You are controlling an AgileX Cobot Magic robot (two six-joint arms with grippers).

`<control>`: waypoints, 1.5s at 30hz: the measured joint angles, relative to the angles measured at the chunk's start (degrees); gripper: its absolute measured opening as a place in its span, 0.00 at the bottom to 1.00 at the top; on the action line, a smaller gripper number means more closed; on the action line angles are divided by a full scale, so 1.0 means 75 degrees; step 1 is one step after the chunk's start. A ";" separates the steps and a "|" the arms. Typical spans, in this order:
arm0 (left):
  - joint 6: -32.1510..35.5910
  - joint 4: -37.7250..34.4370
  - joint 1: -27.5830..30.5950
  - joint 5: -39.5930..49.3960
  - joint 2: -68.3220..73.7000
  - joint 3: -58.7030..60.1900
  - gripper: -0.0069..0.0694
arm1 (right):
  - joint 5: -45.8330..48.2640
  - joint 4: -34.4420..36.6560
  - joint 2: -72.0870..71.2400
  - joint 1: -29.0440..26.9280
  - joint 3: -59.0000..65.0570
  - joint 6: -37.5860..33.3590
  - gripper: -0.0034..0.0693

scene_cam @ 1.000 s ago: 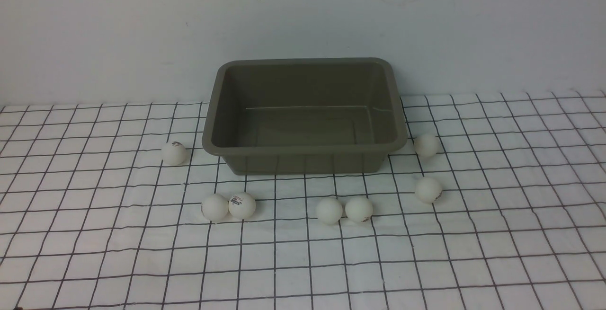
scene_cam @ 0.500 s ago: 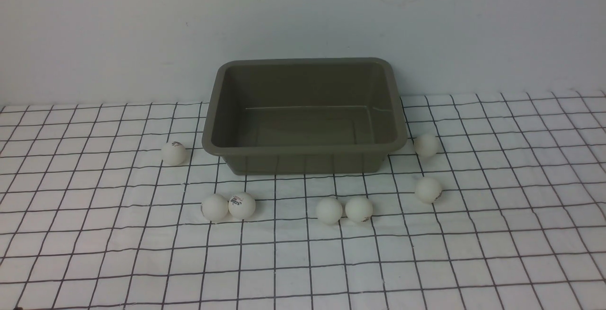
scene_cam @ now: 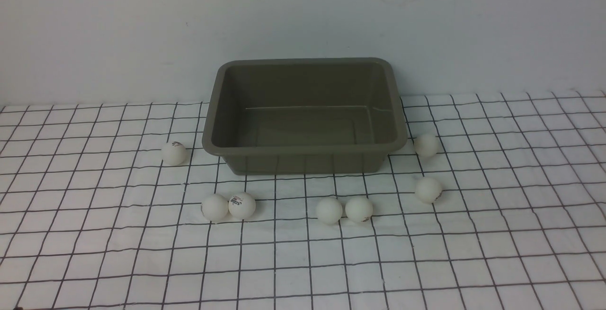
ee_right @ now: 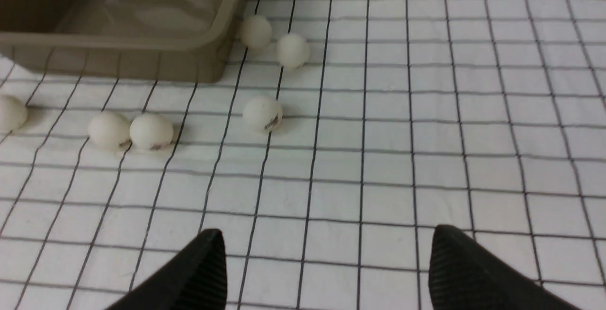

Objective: Put the table tennis balls into the box on the white checkered tablecloth.
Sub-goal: 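Reach for and grasp a ping pong ball on the table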

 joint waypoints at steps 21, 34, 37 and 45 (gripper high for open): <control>0.0000 0.0000 0.0000 0.0000 0.0000 0.0000 0.46 | 0.0708 0.1651 0.3321 0.0000 -0.1519 -0.1925 0.59; 0.0000 0.0000 0.0000 0.0000 0.0000 0.0000 0.46 | -0.0376 0.2799 0.5750 0.0000 -0.1545 -0.4311 0.59; 0.0000 0.0000 0.0000 0.0000 0.0000 0.0000 0.46 | -0.0715 0.3003 0.6209 0.0000 -0.1698 -0.4439 0.59; 0.0000 0.0000 0.0000 0.0000 0.0000 0.0000 0.46 | -0.0600 0.3132 0.7562 0.0006 -0.2770 -0.4715 0.60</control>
